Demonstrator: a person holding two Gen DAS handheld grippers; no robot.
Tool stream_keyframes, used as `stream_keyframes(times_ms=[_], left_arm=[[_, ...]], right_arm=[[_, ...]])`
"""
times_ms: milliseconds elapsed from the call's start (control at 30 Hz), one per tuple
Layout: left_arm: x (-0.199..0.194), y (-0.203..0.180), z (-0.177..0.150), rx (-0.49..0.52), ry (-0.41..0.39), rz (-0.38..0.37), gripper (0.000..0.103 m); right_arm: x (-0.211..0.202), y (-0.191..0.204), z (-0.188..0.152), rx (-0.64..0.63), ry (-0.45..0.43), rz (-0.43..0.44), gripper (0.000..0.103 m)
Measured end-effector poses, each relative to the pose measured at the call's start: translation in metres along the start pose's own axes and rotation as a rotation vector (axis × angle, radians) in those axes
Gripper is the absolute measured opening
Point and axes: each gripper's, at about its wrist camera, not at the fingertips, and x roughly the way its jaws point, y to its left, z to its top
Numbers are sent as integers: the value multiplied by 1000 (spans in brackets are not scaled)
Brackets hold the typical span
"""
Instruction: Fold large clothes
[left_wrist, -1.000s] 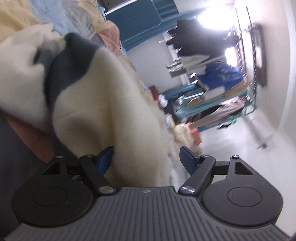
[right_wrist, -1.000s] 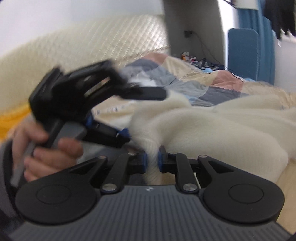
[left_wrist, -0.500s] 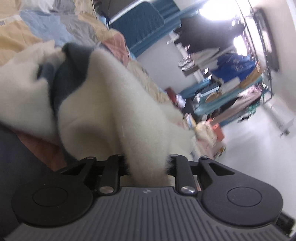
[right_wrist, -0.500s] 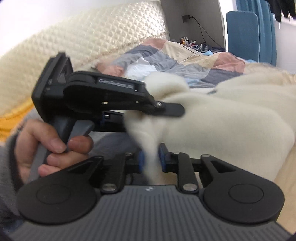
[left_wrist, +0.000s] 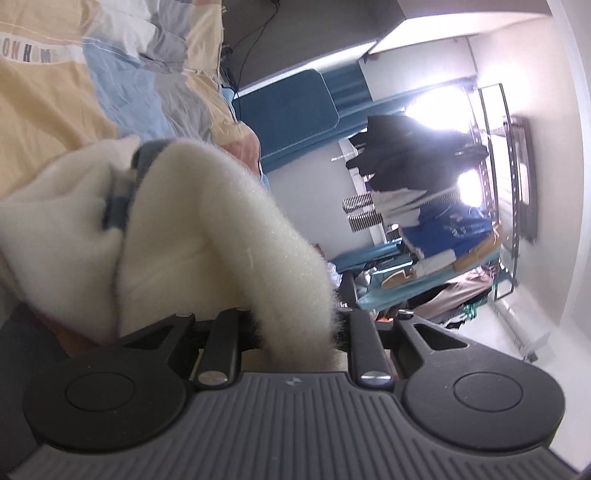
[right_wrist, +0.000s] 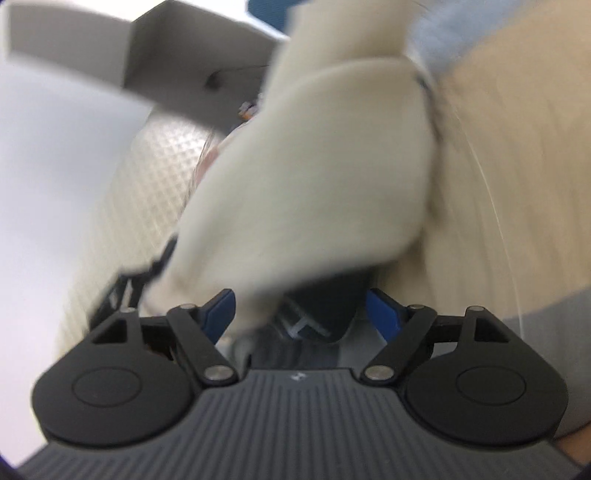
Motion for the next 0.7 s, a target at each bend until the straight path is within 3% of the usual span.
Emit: stream_keyframes(times_ms=[100,200,300,333,367,467,633,700], left_arm=[[1,5,2,-13,2,-7,22],[1,8,3,-12,5,0,22],[-2,9,2,2,10,-9,22],[-3,7,1,16,5,-10,22],[-4,7,1,26,4,-16,22],[-1,8,-1,18,33,-66,23],[6,6,-11,29,67,-78,30],[9,14,-13,-20,73,-71,47]], right_arm=[[16,-19,3,161,-10,67,80],[27,-23,6,203,-40,93,76],[20,-7,10,105,-116,74,44],[15,3,11,59,-141,83,26],[8,11,11,11,-171,83,22],[-14,33,18,-95,-266,118,18],[-31,39,38,-129,-337,144,17],[-27,32,43,-83,-327,130,17]])
